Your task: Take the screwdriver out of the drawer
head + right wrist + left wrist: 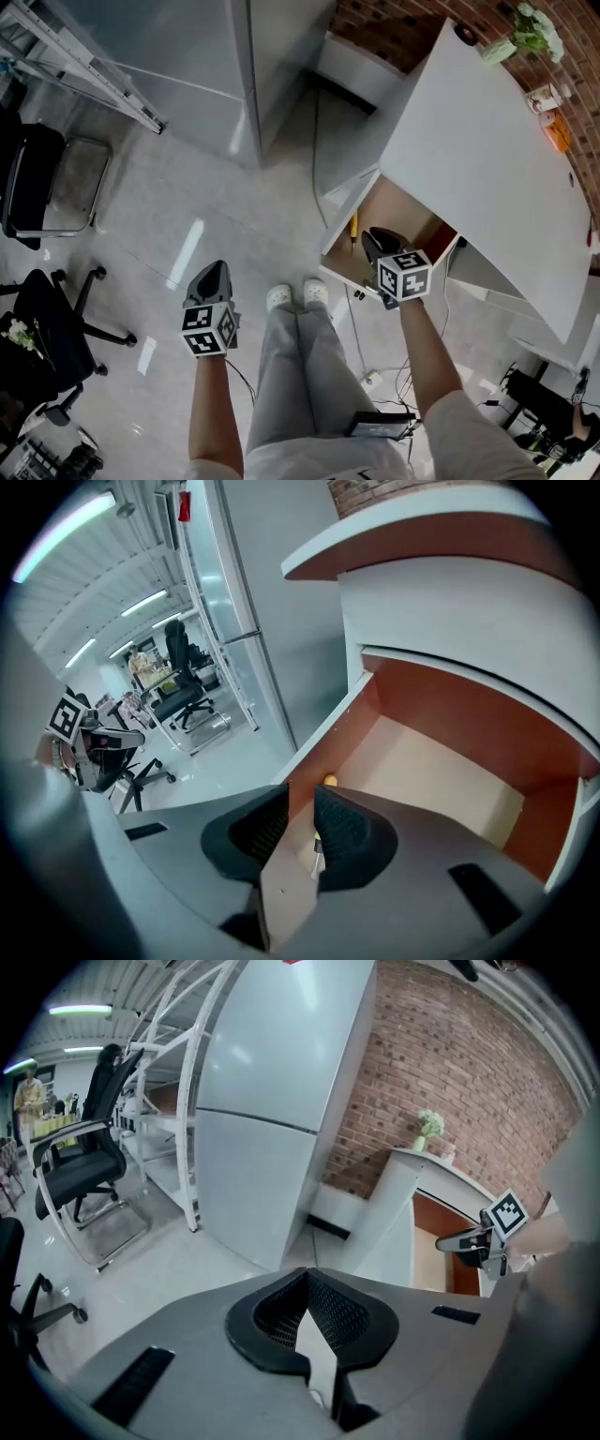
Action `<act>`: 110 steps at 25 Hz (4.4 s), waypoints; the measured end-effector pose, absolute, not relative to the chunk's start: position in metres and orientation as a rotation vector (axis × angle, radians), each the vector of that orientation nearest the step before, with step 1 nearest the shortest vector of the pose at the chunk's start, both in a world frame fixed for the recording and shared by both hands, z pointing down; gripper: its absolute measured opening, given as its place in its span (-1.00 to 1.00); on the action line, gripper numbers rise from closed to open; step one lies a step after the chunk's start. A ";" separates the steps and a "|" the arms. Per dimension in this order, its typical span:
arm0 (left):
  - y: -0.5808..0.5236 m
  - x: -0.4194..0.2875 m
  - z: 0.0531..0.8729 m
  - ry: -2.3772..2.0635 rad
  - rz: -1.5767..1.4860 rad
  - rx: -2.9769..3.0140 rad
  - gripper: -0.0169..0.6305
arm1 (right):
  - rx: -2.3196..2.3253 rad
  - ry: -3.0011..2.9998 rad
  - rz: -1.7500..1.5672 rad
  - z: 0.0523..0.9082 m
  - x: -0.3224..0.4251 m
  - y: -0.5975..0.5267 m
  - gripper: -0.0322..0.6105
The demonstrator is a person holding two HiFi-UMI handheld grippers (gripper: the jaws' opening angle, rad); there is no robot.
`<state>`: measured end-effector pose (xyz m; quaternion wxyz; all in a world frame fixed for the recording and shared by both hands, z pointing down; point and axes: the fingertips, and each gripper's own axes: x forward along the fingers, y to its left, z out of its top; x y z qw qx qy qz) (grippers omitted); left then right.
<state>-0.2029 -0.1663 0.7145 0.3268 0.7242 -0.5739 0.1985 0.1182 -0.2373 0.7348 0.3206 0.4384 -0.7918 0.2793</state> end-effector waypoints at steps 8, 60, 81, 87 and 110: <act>-0.172 -0.203 0.743 -1.483 0.554 1.878 -0.91 | 1.106 -1.978 0.768 0.792 0.121 -0.251 -0.53; -0.149 -0.188 0.714 -1.465 0.584 1.780 -0.91 | 1.024 -1.859 0.722 0.755 0.122 -0.235 -0.66; -0.164 -0.181 0.593 -1.557 0.487 1.920 -0.91 | 0.911 -2.074 0.624 0.617 0.103 -0.215 -0.66; -0.166 -0.185 0.551 -1.591 0.472 1.988 -0.91 | 0.925 -2.142 0.546 0.564 0.101 -0.214 -0.66; -0.193 -0.186 0.364 -1.794 0.220 2.333 -0.91 | 1.327 -2.508 0.141 0.338 0.112 -0.227 -0.66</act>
